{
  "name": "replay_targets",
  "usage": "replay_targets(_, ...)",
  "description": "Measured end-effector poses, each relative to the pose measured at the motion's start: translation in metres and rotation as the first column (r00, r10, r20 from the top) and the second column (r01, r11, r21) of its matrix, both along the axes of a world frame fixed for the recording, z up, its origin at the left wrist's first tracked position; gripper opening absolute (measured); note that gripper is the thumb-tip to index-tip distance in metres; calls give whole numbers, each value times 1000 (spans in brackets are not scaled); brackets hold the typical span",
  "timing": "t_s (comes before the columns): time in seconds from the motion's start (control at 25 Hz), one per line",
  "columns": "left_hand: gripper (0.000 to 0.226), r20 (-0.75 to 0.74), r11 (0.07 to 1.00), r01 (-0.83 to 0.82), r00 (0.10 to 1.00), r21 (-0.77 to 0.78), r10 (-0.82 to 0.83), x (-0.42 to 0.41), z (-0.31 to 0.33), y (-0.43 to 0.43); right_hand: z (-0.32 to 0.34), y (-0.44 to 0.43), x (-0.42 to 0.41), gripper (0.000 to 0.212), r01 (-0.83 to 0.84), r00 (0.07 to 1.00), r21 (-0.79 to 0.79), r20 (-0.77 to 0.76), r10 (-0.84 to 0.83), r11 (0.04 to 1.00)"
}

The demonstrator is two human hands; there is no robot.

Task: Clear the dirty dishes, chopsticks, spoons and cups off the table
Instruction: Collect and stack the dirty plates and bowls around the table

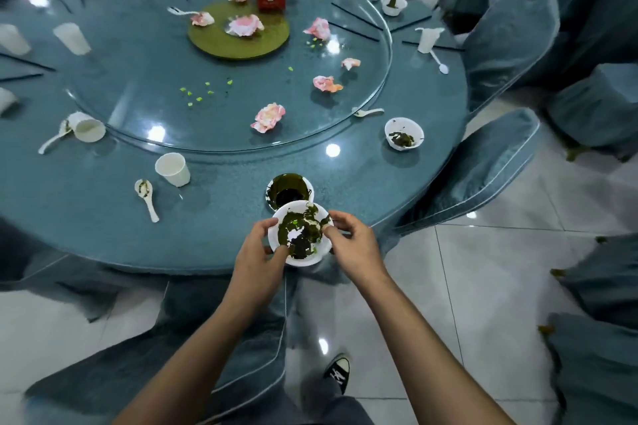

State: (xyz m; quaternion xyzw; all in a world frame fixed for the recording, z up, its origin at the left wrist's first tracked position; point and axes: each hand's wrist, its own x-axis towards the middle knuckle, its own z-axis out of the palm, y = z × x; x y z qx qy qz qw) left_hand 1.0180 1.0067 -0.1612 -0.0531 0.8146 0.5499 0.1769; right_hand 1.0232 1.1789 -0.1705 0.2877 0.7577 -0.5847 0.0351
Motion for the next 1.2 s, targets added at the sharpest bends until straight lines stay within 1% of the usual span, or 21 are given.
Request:
replay_targets(0.2,41,-16,998,-56,998,-14,56,5,-2,39,6,40,1,29,-80,997,-26,-7,80,996)
replay_targets(0.4,43,-22,995,-93,995,-27,93,-3,-5,54,1,58,-11,28,-142,990,-9,-10,142,990)
replay_targets(0.52,43,-23,989,-143,989,-20,143,-12,-7,57,-6,61,-30,32,-165,986,-4,-13,165,986)
replay_targets(0.68,42,-2,982,-189,982,-20,189,-30,-15,57,-17,59,-56,29,-216,976,17,31,216,976)
replay_targets(0.84,42,24,972,-232,972,-30,233,-60,-28,57,-26,59,-93,33,-275,960,39,72,272,961)
replay_targets(1.0,40,50,958,-284,957,-29,285,-86,-43,57,-37,56,-124,35,-323,944,29,84,320,946)
replay_targets(1.2,43,70,951,-293,951,-101,300,-106,-63,56,-58,50,-146,32,-351,931,11,109,348,936)
